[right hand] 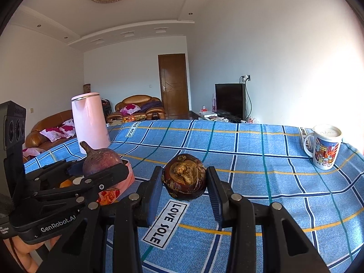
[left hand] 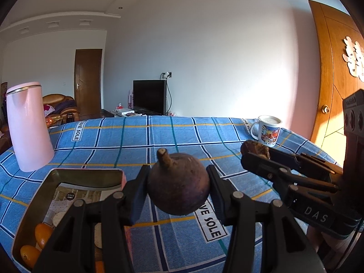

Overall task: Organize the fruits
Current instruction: 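Carry the purple fruit and the brown round fruit over the tin box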

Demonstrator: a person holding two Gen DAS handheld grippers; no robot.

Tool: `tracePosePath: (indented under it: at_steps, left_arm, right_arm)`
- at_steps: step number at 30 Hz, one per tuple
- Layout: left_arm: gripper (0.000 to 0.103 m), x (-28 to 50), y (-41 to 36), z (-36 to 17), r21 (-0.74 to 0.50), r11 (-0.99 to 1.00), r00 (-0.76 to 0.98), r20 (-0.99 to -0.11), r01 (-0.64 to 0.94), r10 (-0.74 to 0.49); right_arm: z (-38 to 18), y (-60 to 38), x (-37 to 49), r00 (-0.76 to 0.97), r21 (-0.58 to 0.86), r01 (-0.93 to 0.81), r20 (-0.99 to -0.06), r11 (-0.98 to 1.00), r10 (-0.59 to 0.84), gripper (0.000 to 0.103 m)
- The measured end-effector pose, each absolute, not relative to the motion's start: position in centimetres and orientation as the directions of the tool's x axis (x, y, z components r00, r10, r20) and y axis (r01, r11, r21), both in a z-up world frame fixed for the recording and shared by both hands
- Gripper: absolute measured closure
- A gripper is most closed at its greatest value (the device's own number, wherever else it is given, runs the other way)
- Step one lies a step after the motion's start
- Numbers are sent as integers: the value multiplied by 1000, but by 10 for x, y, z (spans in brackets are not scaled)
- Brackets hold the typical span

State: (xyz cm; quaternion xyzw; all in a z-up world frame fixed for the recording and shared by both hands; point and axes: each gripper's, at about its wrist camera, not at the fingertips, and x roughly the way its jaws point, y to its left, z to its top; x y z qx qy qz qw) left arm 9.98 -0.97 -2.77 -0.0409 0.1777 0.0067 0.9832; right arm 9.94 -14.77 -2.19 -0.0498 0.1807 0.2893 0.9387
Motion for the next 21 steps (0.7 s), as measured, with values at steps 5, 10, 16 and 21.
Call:
tracePosePath:
  at_steps: [5, 10, 16, 21]
  left_arm:
    - [51, 92, -4, -28, -84, 996, 937, -348, -32, 1]
    - [51, 82, 7, -27, -85, 995, 937, -348, -50, 17]
    - [51, 68, 30, -25, -94, 990, 932, -357, -104, 64]
    - [51, 57, 46, -25, -97, 985, 925, -367, -142, 97]
  right_arm:
    - [-18, -138, 94, 758, 3, -579, -365, 815, 540, 62]
    - [-13, -126, 89, 742, -2, -606, -362, 796, 564, 62]
    - [-9, -106, 84, 710, 6, -646, -361, 763, 604, 62]
    - [-9, -89, 80, 687, 7, -672, -367, 740, 627, 62]
